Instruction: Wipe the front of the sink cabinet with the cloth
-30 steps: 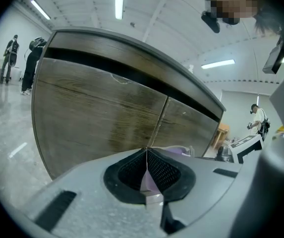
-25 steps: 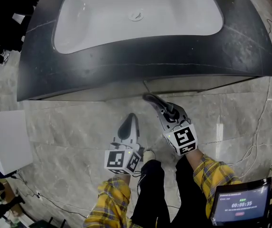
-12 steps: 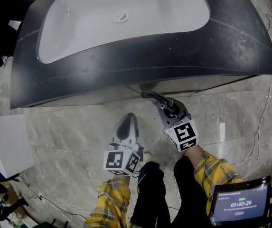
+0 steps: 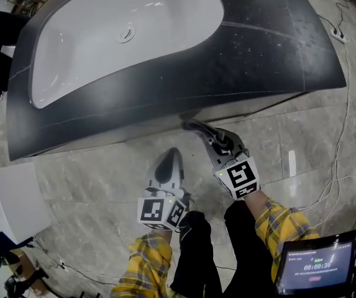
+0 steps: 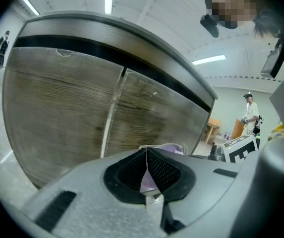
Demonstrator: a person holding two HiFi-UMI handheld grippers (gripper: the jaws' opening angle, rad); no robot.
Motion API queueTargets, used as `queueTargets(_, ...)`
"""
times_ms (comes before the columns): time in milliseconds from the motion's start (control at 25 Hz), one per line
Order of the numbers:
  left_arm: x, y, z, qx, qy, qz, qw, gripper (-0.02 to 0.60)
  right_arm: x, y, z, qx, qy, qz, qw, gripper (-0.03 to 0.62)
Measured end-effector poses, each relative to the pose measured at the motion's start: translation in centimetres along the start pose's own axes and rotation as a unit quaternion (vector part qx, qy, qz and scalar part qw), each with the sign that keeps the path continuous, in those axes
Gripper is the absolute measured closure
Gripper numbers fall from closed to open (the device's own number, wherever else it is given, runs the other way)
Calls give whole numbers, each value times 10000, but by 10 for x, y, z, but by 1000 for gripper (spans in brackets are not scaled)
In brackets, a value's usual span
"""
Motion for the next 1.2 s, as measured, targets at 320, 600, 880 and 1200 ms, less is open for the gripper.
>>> queueTargets(320, -39, -29, 2, 104, -111, -194, 9997, 575, -45, 27, -2, -8, -107, -221, 9997, 551)
queueTargets(600, -74, -47, 3, 153, -224, -339, 9991, 575, -88, 50, 2, -116, -151, -465, 9987, 550)
queueTargets(880, -101, -68, 1, 197, -240, -458, 9985, 575, -121, 68, 9, -237, -155, -642, 9975, 551)
queueTargets(1200, -131, -94, -1, 342, -394, -669, 9964, 575, -153, 90, 9, -260, -171, -817, 9962, 551)
Point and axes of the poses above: the fingertips, and each gripper's own axes: y backward along the fingers, x to its left, z out of its top, the point moved 2 cm from there along y, backward along the fingers, and after that the axes turned 6 degrees about -z, right-handed, at the moved point
